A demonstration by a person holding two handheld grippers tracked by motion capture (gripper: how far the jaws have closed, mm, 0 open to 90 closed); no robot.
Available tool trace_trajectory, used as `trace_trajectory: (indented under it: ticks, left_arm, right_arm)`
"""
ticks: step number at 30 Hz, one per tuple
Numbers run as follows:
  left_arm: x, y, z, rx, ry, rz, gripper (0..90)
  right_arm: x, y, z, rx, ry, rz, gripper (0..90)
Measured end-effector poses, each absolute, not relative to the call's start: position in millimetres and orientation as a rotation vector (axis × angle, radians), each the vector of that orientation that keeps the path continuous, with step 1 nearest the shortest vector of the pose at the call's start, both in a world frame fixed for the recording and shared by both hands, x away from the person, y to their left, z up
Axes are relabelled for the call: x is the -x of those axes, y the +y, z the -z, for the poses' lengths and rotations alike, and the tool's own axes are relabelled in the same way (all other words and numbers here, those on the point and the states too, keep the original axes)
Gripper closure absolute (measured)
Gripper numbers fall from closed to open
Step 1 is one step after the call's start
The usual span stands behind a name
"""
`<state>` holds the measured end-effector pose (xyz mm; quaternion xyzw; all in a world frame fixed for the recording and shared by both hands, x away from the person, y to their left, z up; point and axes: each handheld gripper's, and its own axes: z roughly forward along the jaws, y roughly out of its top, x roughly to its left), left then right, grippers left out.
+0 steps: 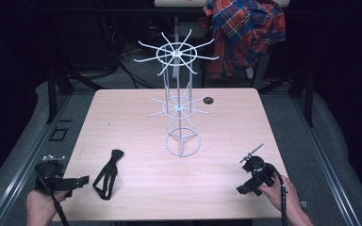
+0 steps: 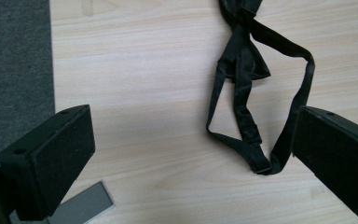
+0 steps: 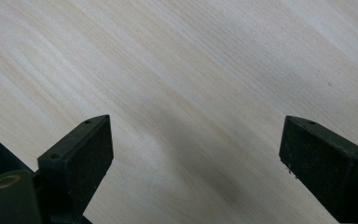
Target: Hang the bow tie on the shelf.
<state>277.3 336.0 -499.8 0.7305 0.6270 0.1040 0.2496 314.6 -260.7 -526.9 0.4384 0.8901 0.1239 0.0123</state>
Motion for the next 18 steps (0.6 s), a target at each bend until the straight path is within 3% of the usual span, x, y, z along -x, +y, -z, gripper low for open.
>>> trace_trajectory:
  ticks: [18]
  left_arm:
    - [-282.2, 319.8, 498.4, -2.045, 1.633, -0.314, 0.0]
  right_arm:
    - [-319.4, -249.9, 531.1, -1.311, 2.830, -0.366, 9.5]
